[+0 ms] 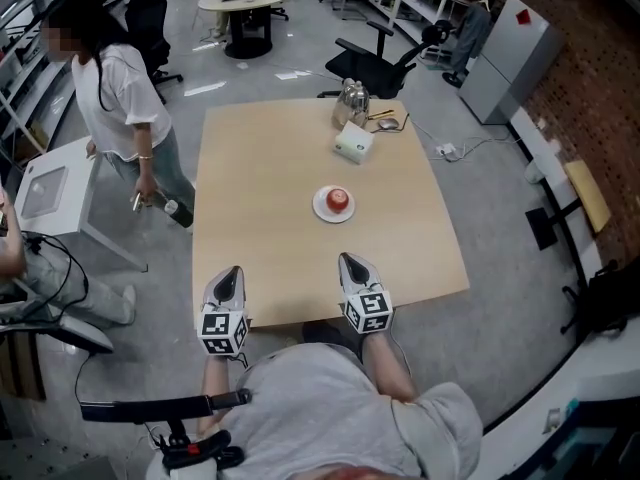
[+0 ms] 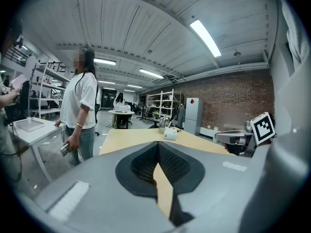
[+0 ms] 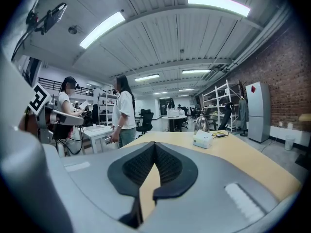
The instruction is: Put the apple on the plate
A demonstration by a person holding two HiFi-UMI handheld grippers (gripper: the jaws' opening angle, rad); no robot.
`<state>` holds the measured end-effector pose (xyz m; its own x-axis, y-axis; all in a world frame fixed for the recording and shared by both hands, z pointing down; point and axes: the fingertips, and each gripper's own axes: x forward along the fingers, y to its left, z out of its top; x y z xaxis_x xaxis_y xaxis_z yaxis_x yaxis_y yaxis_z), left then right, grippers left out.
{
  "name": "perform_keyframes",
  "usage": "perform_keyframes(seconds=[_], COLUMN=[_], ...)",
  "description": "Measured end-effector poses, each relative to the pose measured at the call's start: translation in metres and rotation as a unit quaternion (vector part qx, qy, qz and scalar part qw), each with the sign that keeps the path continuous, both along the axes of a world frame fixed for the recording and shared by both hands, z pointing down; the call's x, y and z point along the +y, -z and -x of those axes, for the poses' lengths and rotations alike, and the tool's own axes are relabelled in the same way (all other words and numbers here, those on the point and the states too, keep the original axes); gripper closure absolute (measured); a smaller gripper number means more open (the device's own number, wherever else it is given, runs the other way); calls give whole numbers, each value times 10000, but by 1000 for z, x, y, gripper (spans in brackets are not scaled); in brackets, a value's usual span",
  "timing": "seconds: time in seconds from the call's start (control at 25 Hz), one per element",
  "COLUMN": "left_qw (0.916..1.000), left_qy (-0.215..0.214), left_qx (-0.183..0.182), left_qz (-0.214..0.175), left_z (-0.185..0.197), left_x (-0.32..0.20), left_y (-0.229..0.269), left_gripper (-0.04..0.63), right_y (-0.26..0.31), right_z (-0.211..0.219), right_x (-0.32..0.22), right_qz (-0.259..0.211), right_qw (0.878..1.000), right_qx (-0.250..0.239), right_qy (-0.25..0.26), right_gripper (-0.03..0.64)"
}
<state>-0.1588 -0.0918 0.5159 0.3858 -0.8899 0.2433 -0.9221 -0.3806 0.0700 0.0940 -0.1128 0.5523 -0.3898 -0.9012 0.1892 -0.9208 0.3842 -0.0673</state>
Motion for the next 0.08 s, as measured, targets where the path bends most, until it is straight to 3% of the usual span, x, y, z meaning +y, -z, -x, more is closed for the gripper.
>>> perform_keyframes(seconds=[0.08], left_qw=[10000], left_qy=[2], left_qx=[1], left_qz=[-8], left_z=[1], left_x=[-1], left_y=[0], left_gripper=[575], right_y=[0], right_z=[1], right_x=[-1], right_qz=[-6], right_qw=[10000], right_qx=[5], right_qy=[0], right_gripper=[611])
